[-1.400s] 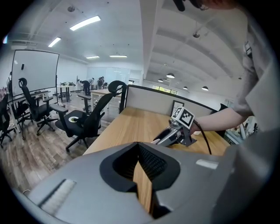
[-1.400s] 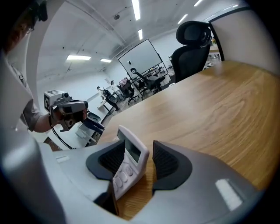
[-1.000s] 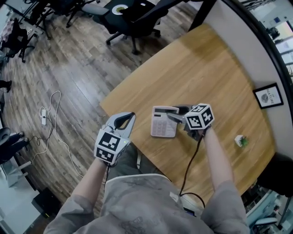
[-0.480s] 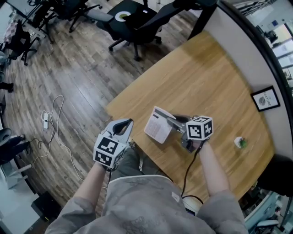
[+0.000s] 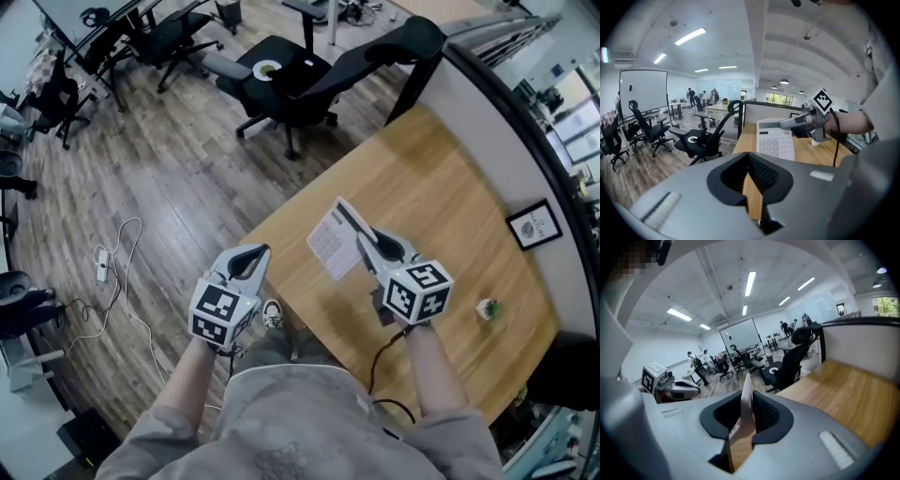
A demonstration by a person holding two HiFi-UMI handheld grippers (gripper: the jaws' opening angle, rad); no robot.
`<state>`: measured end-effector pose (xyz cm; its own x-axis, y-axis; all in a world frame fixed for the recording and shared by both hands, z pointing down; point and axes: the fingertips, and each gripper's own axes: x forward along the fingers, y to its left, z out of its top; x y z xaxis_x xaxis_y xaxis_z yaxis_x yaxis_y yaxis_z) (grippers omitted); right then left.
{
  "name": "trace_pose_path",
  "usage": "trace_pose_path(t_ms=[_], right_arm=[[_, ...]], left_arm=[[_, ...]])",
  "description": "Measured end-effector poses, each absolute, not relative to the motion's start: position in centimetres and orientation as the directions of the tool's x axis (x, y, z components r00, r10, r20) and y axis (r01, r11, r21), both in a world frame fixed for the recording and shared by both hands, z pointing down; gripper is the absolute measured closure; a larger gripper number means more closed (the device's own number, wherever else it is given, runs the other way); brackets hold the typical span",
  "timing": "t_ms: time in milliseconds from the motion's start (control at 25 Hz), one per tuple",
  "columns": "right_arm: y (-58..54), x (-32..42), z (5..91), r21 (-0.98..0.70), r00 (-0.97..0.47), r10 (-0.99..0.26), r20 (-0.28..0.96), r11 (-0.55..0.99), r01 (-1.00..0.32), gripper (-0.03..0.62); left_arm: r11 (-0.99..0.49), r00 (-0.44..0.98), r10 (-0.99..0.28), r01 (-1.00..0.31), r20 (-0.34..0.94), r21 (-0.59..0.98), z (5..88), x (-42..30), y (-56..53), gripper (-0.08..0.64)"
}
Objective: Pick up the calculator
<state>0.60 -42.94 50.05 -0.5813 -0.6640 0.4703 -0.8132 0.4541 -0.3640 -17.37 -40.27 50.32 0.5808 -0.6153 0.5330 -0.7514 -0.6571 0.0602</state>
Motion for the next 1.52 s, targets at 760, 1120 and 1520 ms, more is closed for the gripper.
trace_pose_path(t_ms=[760, 1120, 1520], right_arm=[[-38.8, -3.0, 21.9, -0.004, -0.418, -0.906, -0.068, 0.419, -0.908, 0.531], [-34.3, -4.2, 24.1, -0.011, -0.416, -0.909, -0.034, 0.417, -0.909, 0.531], [-36.5, -3.6, 29.8, -0.042, -0.431, -0.892, 0.137, 0.43, -0.902, 0.531]], left_arm=[[-0.619, 0.606, -0.785, -0.766, 0.127, -0.173, 25.2, -21.5, -41.6, 0.558], [-0.603, 0.593, -0.797, -0.773, 0.115, -0.197, 26.0, -23.6, -38.1, 0.558], [-0.622, 0.597, -0.782, -0.761, 0.179, -0.184, 28.7, -22.7, -39.3, 0.558]])
